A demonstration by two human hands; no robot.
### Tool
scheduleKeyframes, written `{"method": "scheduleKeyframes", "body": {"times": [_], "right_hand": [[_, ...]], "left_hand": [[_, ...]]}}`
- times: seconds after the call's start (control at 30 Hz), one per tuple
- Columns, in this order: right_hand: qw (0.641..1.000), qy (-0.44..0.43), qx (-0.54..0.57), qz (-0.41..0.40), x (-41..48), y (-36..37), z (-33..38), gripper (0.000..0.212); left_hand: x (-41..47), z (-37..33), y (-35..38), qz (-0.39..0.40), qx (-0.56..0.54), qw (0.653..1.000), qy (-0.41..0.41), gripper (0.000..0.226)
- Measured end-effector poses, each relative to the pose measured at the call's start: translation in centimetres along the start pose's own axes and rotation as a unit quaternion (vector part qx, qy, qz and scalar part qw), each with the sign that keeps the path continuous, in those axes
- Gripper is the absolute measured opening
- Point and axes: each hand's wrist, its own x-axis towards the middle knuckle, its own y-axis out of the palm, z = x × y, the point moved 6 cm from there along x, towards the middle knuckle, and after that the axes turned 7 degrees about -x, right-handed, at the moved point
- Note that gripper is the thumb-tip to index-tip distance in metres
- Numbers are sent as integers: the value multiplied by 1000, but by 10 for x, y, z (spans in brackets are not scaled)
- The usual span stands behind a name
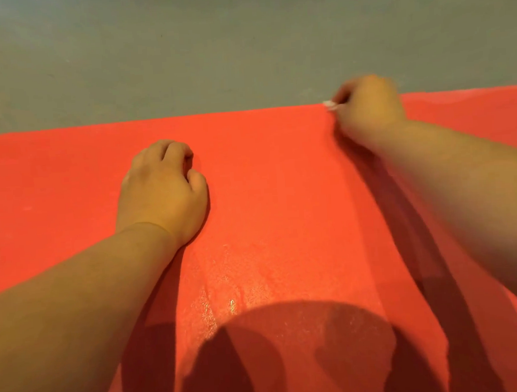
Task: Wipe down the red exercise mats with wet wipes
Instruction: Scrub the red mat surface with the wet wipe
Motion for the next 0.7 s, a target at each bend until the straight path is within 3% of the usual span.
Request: {"method": "scheduleKeyframes", "body": {"times": [0.03, 0.1, 0.17, 0.3, 0.4, 0.47, 0.57, 0.63, 0.7], "right_hand": [[999, 46, -1, -9, 5, -4, -21, 21], [998, 52, 17, -21, -2, -1, -18, 22], [999, -1, 43, -30, -27, 7, 20, 24], [978, -184, 100, -20, -103, 9, 101, 17], [957, -259, 132, 20, -120, -3, 100, 12], [975, -205, 86, 15, -97, -7, 65, 17], [999, -35, 17, -10, -65, -14, -1, 21], [999, -17, 24, -14, -75, -13, 3, 22], [996, -68, 60, 1, -108, -9, 37, 22]], "left_hand": [[0, -1, -1, -2, -1, 1000, 2, 30], [-1, -1, -2, -1, 1, 1000, 2, 30], [-2, 0, -2, 2, 6, 1000, 0, 29], [-1, -1, -2, 4, 12, 1000, -4, 28], [0, -2, -4, 4, 19, 1000, -7, 28], [-3, -4, -4, 10, 24, 1000, -8, 29], [-4, -6, -5, 19, 46, 999, -3, 30], [-5, -7, -6, 35, 60, 998, 0, 33], [-7, -8, -6, 61, 74, 995, 1, 36]]}}
